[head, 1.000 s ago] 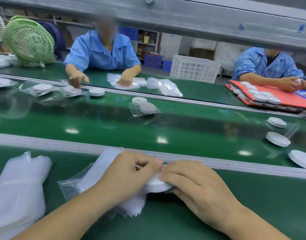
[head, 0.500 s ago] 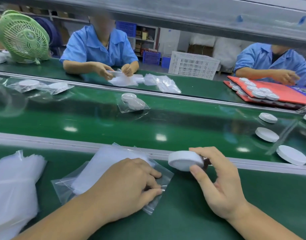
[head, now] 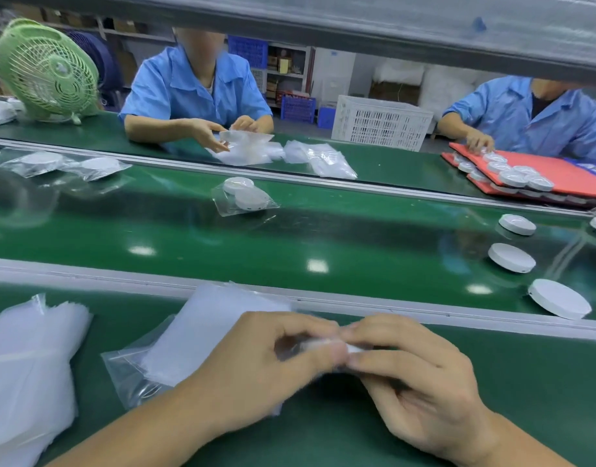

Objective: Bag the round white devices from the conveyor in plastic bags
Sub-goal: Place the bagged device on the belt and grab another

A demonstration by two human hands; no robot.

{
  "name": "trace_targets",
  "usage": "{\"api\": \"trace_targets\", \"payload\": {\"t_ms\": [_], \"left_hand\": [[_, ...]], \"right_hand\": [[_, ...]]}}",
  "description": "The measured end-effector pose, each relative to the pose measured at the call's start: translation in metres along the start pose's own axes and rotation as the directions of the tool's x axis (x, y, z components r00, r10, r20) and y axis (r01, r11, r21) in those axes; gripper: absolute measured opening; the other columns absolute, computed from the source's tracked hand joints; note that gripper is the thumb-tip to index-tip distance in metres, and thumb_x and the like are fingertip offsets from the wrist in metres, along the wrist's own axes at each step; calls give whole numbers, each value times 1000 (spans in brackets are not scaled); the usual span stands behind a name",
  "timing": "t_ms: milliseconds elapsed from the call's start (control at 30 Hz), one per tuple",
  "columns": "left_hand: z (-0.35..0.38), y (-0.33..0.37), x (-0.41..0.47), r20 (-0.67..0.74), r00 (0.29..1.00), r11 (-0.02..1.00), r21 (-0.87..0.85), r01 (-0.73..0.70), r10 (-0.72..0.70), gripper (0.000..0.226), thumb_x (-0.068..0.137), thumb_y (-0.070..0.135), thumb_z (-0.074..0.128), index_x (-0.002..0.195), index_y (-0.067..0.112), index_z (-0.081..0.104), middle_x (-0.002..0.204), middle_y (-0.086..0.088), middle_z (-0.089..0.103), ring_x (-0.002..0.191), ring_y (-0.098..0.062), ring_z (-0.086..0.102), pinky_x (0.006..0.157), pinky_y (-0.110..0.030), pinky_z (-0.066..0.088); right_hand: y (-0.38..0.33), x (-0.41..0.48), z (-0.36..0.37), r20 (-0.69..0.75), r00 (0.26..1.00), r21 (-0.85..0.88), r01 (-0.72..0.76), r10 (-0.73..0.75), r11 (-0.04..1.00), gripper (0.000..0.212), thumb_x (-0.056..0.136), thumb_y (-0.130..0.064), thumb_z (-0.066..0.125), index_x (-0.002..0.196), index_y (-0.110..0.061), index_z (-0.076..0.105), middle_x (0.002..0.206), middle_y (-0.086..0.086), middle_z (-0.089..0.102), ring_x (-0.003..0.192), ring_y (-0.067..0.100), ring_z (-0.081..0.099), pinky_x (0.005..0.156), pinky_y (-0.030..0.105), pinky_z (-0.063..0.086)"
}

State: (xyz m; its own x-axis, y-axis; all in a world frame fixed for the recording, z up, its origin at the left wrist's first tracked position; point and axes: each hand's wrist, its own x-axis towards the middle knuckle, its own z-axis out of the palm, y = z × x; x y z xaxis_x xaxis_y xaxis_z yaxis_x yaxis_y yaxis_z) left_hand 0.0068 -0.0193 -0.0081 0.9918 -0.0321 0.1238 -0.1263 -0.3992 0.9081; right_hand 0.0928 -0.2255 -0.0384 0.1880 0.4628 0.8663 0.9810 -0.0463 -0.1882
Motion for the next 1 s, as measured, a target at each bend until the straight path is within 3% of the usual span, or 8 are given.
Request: {"api": "trace_targets", "payload": {"t_ms": [133, 233, 333, 500, 600, 767, 867, 1000], "left_hand": [[10, 6, -3, -88, 985, 986, 99, -138, 147, 53, 67, 56, 85, 115, 57, 62, 111, 35, 67, 106, 11, 62, 87, -8, 47], [21, 6, -3, -342, 918, 978, 21, -208, 202, 31, 78, 31, 85, 99, 48, 70, 106, 30, 70, 104, 8, 64, 84, -6, 46], [20, 3, -1, -482, 866, 980, -67, -190, 135, 24, 82, 19, 81, 86, 41, 73, 92, 22, 74, 91, 3, 69, 75, -6, 48], [7, 1, 5, -457, 873, 981, 164, -104, 169, 30, 81, 66, 62, 109, 55, 60, 114, 36, 60, 114, 10, 53, 79, -19, 48], [-8, -6, 9, -393, 889, 883, 468, -26, 235, 32, 82, 70, 47, 109, 55, 55, 117, 39, 49, 123, 8, 38, 97, -23, 35], [-24, -20, 11, -194, 971, 807, 591, 3, 138, 30, 77, 71, 53, 94, 47, 62, 99, 38, 55, 113, 9, 40, 97, -17, 36], [-24, -22, 11, -142, 976, 779, 626, -40, 164, 32, 80, 71, 56, 102, 48, 61, 102, 35, 59, 110, 10, 42, 96, -11, 34], [-22, -26, 12, -91, 976, 724, 685, -82, 196, 43, 83, 75, 46, 113, 49, 61, 110, 32, 62, 113, 8, 43, 100, -18, 35]], "right_hand": [[-12, 9, 5, -171, 912, 160, -348, 373, 924, 11, 83, -37, 85, 90, -30, 79, 103, -13, 78, 100, 18, 75, 84, 31, 58], [-15, 13, 9, -20, 803, 353, -552, 596, 756, 29, 76, -59, 83, 95, -37, 82, 125, -9, 73, 128, 21, 62, 100, 39, 52], [-20, 12, 14, 157, 705, 431, -679, 691, 595, 41, 60, -69, 88, 89, -41, 83, 108, -5, 79, 104, 12, 74, 89, 30, 56], [5, 41, 8, 78, 664, 178, -743, 744, 645, 13, 68, -50, 86, 78, -42, 82, 73, -11, 72, 64, 3, 61, 63, 14, 47], [57, 76, 8, -7, 677, 40, -736, 736, 676, 20, 81, -19, 86, 77, -37, 79, 77, -22, 74, 70, -3, 65, 66, 5, 45], [160, 135, 25, -113, 659, -280, -739, 743, 613, 18, 93, -19, 72, 86, -35, 74, 81, -21, 73, 81, 5, 68, 73, 19, 51], [206, 143, 36, 36, 501, -456, -762, 865, 460, 20, 101, -20, 62, 112, -27, 77, 116, 2, 75, 102, 26, 70, 90, 34, 56], [218, 126, 39, 309, 332, -621, -639, 891, 454, 17, 102, -42, 59, 109, -40, 74, 108, -10, 70, 73, 10, 62, 53, 17, 45]]}}
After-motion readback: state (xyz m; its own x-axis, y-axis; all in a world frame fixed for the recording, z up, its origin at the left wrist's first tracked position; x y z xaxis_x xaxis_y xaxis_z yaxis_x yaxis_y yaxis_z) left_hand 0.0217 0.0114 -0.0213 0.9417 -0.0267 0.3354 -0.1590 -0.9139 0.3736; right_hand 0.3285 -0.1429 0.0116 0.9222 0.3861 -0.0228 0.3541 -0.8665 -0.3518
